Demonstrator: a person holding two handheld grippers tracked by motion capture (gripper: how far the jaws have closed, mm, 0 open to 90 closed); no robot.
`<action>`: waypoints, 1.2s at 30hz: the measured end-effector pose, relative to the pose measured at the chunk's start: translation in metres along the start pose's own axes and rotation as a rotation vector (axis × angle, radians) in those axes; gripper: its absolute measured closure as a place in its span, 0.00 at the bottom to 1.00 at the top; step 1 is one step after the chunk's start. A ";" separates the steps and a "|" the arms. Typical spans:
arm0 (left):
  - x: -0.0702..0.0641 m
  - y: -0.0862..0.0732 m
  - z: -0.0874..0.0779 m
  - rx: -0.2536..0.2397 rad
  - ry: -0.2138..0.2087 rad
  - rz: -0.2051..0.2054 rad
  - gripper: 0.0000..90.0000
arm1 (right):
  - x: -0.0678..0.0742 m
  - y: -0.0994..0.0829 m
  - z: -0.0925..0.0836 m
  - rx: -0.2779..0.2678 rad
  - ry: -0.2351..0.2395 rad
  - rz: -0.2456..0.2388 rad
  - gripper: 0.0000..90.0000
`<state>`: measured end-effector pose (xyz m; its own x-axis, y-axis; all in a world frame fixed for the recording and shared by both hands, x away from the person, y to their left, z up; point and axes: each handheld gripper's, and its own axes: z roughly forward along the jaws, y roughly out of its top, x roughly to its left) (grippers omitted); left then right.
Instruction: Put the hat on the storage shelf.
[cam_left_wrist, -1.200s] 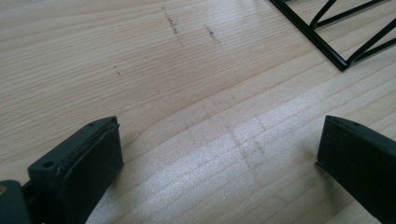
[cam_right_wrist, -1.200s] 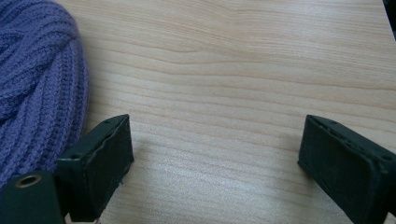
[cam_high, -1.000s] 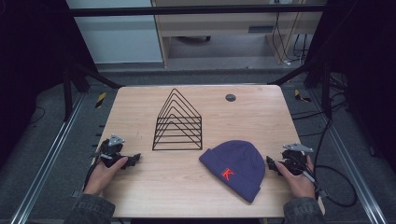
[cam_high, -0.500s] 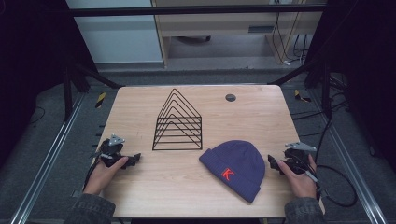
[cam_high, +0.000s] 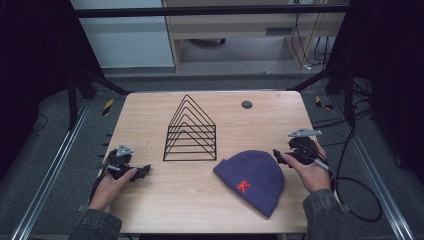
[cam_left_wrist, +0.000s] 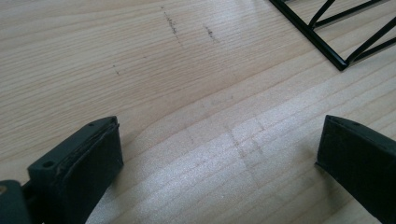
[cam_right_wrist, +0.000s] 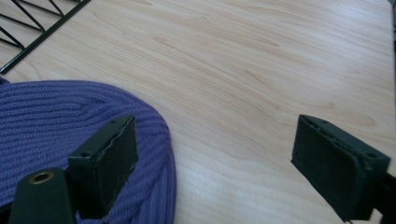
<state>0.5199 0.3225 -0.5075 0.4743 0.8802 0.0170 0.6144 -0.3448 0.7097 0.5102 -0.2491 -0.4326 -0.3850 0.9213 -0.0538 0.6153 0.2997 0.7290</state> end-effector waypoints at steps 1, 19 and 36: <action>0.000 0.000 0.000 0.002 -0.002 0.003 0.00 | 0.000 0.003 0.004 0.012 -0.002 -0.016 0.18; 0.000 0.003 0.002 0.011 -0.010 0.013 0.00 | 0.003 -0.005 0.043 0.104 0.181 0.056 0.48; 0.000 0.003 0.002 0.011 -0.012 0.014 0.00 | 0.013 -0.012 0.059 0.149 0.183 0.058 0.48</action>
<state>0.5227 0.3215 -0.5066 0.4903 0.8714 0.0185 0.6142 -0.3605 0.7020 0.5384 -0.2262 -0.4822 -0.4561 0.8818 0.1198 0.7296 0.2934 0.6177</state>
